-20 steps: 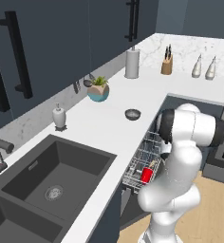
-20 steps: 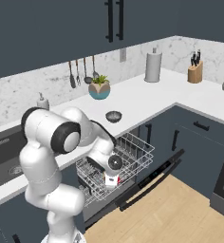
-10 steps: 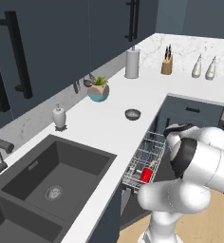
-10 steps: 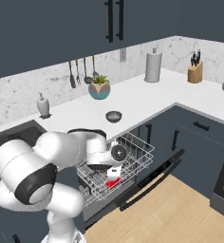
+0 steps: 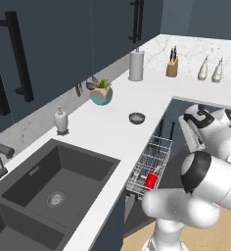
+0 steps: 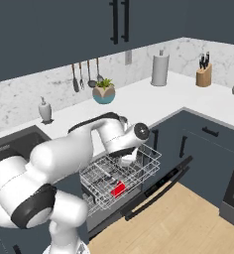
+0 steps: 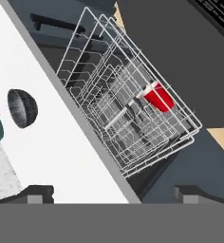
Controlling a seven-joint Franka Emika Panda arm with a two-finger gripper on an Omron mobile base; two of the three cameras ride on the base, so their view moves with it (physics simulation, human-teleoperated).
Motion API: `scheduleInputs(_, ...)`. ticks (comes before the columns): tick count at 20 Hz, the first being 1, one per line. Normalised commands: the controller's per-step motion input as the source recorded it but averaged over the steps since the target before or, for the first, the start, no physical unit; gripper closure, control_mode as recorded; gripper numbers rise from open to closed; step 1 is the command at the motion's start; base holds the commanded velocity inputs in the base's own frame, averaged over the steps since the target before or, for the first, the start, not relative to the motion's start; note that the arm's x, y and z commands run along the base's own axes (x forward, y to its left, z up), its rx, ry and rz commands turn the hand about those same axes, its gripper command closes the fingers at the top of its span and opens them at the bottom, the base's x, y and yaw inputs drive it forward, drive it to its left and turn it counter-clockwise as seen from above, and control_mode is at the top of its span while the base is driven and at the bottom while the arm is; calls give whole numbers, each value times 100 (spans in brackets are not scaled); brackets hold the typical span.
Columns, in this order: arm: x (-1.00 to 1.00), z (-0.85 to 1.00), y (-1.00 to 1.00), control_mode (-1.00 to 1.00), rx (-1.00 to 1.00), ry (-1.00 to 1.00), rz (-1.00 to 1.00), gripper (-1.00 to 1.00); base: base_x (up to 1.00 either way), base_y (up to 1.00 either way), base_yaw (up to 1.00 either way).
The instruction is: Pick up the cup and bowl from the counter, place them in the dishwasher, and close the dishwasher door.
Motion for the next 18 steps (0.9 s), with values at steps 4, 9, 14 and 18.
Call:
scheduleInputs(4, 73, 98, 10, -100, 15, 2, 14, -100, 0, 0, 0)
scheduleInputs(9, 97, 22, 62, -100, 7, 12, 24, -100, 0, 0, 0)
scheduleInputs(14, 70, -18, 42, -100, -7, 22, 9, -100, 0, 0, 0)
scheduleInputs(18, 55, -36, 0, -100, -7, 13, 0, -100, 0, 0, 0)
